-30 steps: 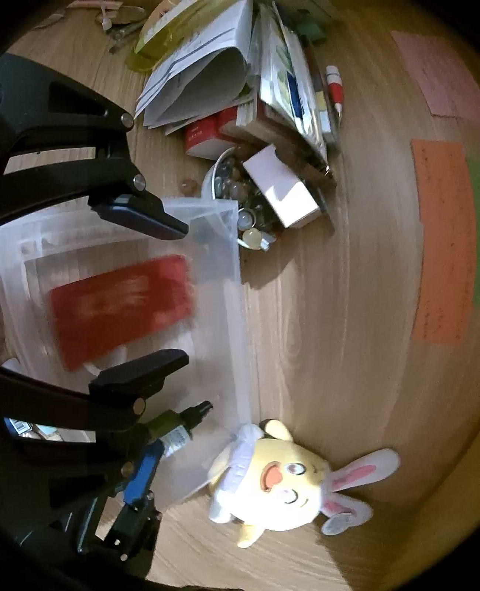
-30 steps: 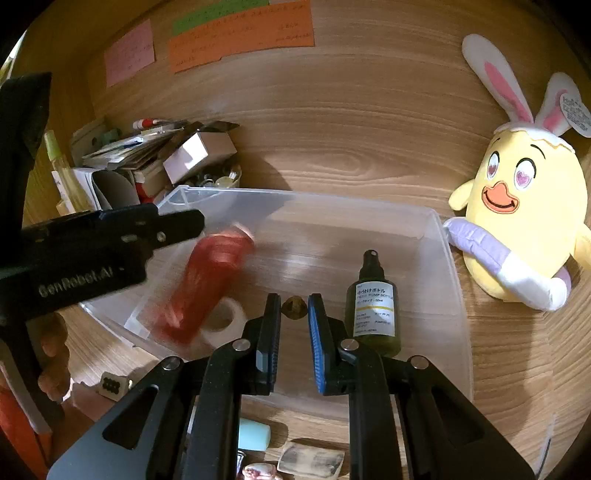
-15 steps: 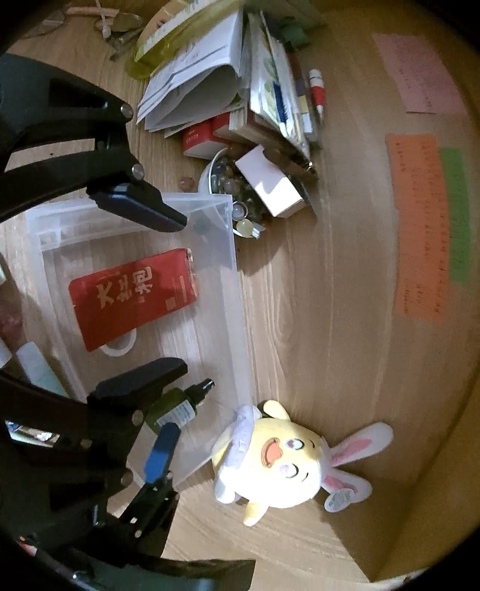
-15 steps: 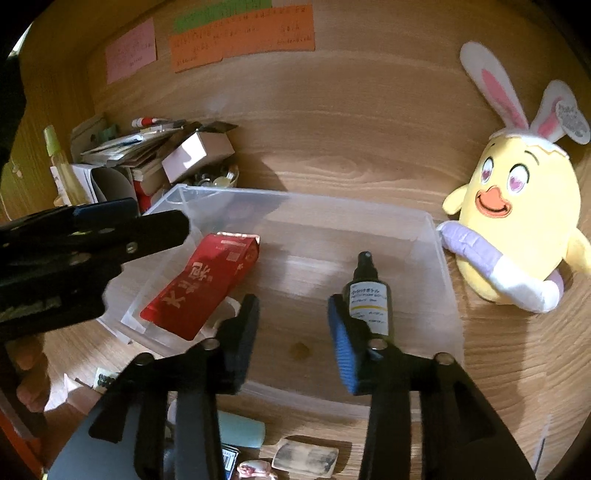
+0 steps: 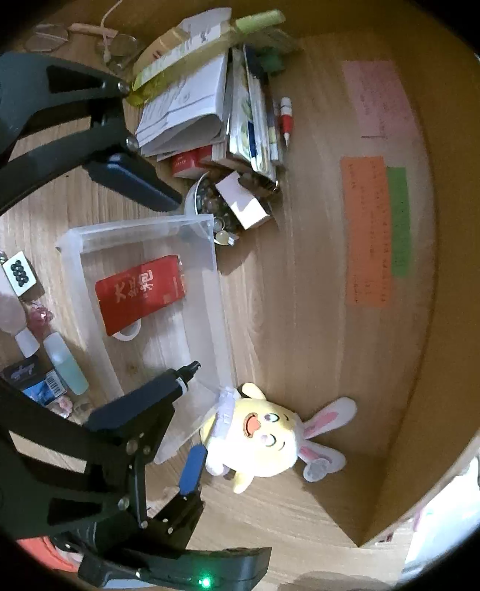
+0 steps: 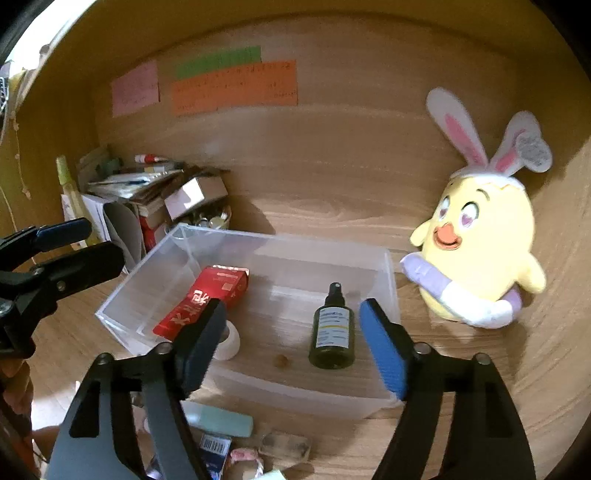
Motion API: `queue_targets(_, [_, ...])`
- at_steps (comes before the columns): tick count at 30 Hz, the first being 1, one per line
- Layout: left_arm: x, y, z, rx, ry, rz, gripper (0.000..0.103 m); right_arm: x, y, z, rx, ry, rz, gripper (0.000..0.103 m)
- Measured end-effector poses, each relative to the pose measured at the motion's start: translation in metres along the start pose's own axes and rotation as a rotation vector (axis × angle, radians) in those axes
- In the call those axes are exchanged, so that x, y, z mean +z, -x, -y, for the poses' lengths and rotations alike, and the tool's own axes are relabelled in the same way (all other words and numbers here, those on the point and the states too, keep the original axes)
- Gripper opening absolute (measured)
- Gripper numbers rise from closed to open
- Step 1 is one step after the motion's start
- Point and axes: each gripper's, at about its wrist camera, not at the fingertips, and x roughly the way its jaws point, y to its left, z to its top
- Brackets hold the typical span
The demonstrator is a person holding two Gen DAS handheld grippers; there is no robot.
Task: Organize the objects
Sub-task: 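Withdraw both tools from the box toward the remaining items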
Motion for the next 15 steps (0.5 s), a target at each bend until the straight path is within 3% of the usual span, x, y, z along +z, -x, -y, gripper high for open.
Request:
queue_targets(6, [-0.006,0.012,-0.003,-0.003,0.032,-0.001,0.098,-0.007,0.026,0.002,0.008,-0.007,0.033,0.083])
queue_targets(15, [-0.029,0.019,-0.012,0.005,0.044,-0.054,0.098,-0.031,0.040,0.002,0.006,-0.003,0.010,0.085])
